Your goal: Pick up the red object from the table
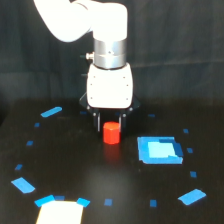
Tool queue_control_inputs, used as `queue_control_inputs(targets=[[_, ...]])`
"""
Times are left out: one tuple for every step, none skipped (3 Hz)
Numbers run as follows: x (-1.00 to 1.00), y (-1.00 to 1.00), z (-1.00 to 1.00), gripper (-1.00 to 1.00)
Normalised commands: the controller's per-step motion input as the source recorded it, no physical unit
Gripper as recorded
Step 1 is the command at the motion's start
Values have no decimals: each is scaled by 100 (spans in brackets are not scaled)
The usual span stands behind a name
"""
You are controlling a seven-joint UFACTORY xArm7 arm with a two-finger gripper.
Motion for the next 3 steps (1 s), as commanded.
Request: queue_control_inputs(targets=[[-63, -65, 34, -100], [-21, 90, 87, -100], [-33, -9, 100, -89]])
